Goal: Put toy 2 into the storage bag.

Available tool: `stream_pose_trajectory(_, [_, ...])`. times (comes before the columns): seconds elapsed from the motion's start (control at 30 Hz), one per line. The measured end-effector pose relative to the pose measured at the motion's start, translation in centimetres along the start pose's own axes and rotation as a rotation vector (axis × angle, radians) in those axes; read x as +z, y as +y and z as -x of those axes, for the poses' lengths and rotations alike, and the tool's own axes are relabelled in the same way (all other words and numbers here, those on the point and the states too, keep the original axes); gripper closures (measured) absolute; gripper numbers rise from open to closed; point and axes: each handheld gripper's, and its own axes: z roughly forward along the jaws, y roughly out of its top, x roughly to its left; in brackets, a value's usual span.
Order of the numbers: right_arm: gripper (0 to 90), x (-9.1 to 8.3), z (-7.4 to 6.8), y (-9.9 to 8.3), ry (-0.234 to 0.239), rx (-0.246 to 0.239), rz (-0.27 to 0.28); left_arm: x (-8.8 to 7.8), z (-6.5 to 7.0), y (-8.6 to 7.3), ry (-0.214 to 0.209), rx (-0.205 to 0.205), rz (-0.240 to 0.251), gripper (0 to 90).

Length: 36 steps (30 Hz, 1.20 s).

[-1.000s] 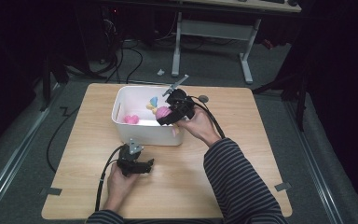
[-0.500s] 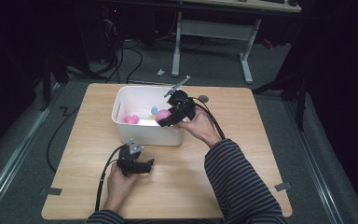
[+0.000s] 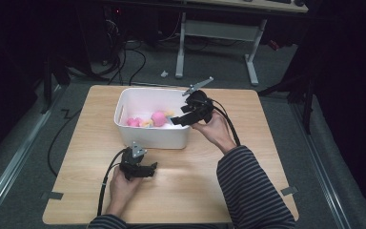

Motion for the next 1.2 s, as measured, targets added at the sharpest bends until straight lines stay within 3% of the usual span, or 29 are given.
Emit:
stream_pose_trajectory(0.7, [35.1, -5.0, 1.5, -5.4, -0.099, 0.103, 0.081, 0.0, 0.0, 0.0, 0.001, 0.001, 0.000, 16.8])
stream_pose_trajectory(1.2, [35.9, -7.5, 2.2, -12.0, -0.194, 0.190, 0.091, 0.0, 0.0, 0.0, 0.002, 0.001, -0.001, 16.7])
